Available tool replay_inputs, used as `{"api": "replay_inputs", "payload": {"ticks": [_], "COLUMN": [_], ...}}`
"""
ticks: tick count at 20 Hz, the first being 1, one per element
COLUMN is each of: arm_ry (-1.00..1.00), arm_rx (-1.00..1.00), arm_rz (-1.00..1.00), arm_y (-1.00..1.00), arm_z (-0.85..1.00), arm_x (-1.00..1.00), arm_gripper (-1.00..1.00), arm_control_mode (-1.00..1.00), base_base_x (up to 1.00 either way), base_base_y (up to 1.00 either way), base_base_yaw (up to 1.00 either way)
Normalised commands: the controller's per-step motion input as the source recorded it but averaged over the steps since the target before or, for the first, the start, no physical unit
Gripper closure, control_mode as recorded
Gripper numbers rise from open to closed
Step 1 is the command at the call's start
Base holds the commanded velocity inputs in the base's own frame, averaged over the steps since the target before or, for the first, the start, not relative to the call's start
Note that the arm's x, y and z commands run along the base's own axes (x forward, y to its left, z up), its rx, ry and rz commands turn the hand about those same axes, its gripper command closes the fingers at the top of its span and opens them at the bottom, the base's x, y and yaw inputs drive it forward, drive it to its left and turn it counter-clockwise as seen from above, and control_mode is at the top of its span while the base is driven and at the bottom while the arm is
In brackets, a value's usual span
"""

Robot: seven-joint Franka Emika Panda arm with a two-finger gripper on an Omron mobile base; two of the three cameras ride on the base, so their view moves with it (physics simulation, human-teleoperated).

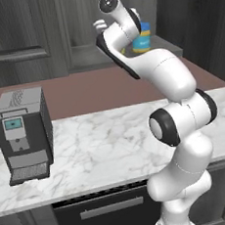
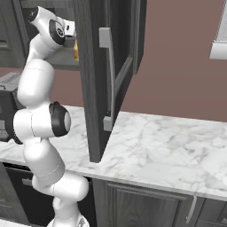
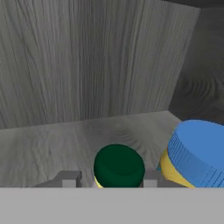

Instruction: Move the mustard and mayonnaise from the cabinet to the dining counter.

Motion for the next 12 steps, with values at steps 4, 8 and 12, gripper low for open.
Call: {"api": "replay_inputs", "payload": {"ticks": [4,8,12], "arm_ry": [-0.02,-0.12,-0.16], "arm_rx": [0.0,0.0,0.0], "arm_rz": [0.0,0.0,0.0], "arm_y": [-0.22,-0.06,0.0], "arm_z": [-0.09,0.0,0.0], "arm_x": [0.0,-0.52,-0.85], "arm_gripper": [1.0,1.0,1.0], "arm_control_mode": [-1.0,-1.0,-1.0], "base_base_x": [0.0,0.0,0.0], "base_base_y": [0.0,0.0,0.0], "base_base_yaw": [0.0,0.0,0.0]}}
